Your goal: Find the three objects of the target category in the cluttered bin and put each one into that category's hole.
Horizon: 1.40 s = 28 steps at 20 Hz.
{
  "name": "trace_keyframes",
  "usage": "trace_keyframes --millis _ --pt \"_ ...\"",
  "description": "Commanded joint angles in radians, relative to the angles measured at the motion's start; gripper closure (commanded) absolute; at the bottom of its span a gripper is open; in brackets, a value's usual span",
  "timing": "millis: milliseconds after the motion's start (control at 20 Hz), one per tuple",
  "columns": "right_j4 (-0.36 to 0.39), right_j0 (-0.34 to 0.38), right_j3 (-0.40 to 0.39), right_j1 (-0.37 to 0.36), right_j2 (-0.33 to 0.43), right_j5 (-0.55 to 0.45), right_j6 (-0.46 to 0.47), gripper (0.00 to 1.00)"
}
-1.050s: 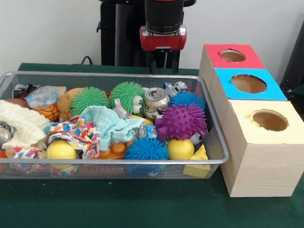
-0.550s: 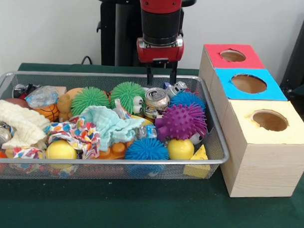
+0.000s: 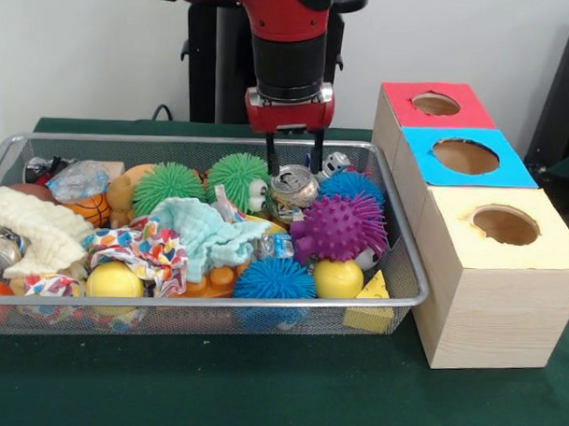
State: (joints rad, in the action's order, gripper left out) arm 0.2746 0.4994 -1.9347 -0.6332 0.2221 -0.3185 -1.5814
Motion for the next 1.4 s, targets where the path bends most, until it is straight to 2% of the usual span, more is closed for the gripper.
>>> trace_keyframes --millis 50,200,450,700,800,1150,1400 --pt "0.065 0.054 0.163 0.034 0.107 -0.126 0.117 0.00" --pt "0.079 0.067 0.198 0.058 0.126 -0.152 0.140 0.00" --pt "0.096 0.087 0.230 0.036 0.148 -0.242 0.178 0.00" --pt "0.115 0.103 0.223 -0.030 0.165 -0.299 0.187 0.00" --pt "0.126 0.115 0.232 -0.032 0.181 -0.301 0.195 0.00" --pt "0.153 0.155 0.310 -0.047 0.245 -0.403 0.278 0.00" --pt "0.177 0.163 0.350 -0.032 0.268 -0.459 0.286 0.00"
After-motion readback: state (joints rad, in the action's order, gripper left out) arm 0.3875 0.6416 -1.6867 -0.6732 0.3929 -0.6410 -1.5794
